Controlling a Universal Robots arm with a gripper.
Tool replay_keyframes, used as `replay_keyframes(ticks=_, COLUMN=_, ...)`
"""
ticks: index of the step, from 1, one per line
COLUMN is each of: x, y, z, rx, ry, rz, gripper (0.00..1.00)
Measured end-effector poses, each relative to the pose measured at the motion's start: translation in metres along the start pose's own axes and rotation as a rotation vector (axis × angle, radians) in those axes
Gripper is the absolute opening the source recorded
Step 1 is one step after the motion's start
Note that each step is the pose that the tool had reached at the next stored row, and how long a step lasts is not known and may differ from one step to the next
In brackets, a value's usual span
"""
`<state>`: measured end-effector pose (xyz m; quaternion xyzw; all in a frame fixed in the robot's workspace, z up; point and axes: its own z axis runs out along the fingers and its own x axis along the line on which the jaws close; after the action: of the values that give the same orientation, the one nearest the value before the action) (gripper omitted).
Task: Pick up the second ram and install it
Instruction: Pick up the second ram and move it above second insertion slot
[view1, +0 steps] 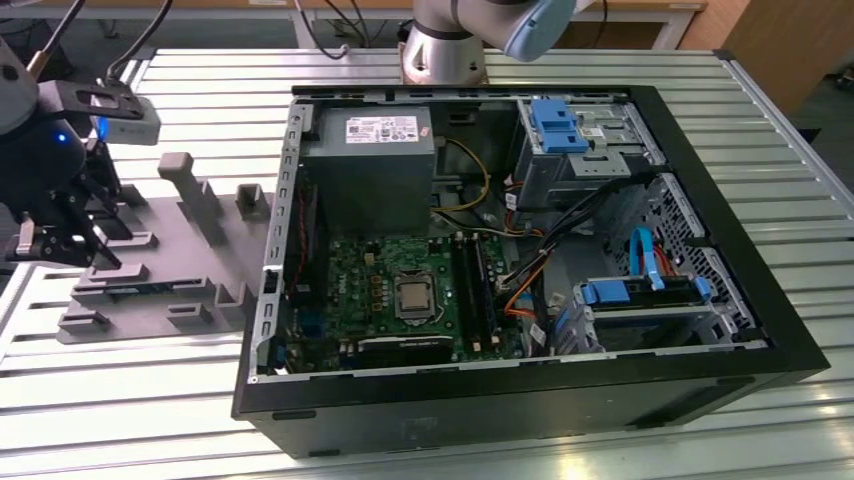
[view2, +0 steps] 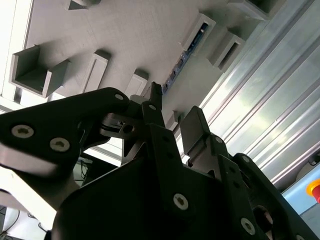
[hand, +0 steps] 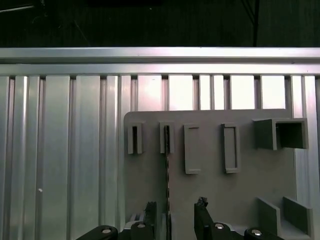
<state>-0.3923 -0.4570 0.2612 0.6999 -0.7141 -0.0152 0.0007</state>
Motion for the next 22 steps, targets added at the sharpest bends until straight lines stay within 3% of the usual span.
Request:
replay_keyframes(ticks=10, x=0.0003, y=0.0026, z=0.0048, rx=0.0017, ry=0.0, rz=0.0, gripper=0.43)
replay_keyframes(ticks=17, x=0.001, y=0.0029, z=0.0154, rx=0.0019, ry=0.0001, rz=0.0, gripper=0.43)
replay_keyframes(ticks=18, x=0.0013, y=0.0049, z=0.0232, rx=0.0034, ry=0.0121, rz=0.0, gripper=0.43)
replay_keyframes(ticks=22, x=0.0015, y=0.0056, z=0.0291, rx=0.0043, ry=0.0137, rz=0.0, gripper=0.43)
